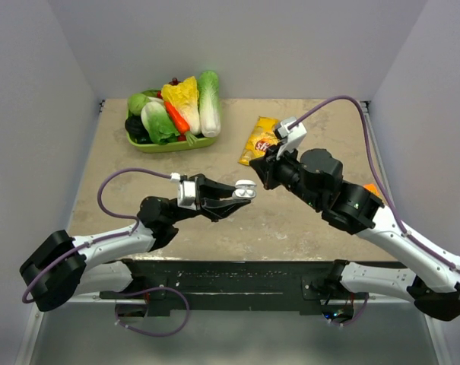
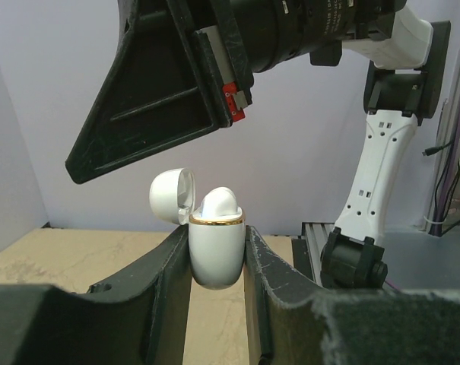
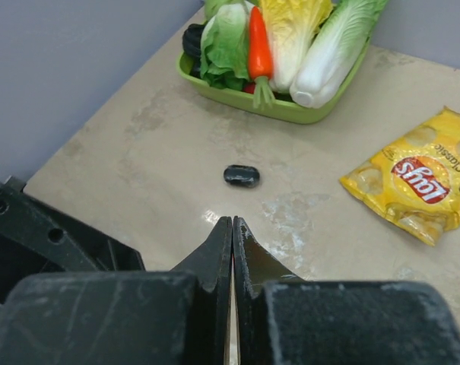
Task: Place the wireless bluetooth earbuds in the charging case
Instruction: Close the charging case.
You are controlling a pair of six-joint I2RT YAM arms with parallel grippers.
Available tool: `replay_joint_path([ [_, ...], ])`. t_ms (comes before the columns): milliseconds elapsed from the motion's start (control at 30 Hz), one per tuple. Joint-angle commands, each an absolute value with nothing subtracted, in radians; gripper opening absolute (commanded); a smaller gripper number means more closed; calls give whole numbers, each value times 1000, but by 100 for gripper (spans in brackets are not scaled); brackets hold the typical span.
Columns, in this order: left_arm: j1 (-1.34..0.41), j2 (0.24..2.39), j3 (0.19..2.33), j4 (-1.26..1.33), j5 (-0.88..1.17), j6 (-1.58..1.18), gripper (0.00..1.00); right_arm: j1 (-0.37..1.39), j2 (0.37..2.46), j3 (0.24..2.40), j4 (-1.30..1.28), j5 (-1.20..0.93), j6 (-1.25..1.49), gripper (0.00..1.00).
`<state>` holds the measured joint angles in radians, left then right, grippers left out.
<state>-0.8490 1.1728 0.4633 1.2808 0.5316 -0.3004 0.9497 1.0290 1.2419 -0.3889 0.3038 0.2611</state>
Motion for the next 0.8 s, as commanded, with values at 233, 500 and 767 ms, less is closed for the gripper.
replay_joint_path([
  [233,-836,1184,508,1772,526,-285,0,948,1043,1308,-465,77,215,0],
  [500,-834,1198,538,1755,508,-264,0,950,1029,1296,-485,38,206,0],
  [767,-830,1209,551,1750,492,-244,0,950,1011,1285,-498,11,202,0],
])
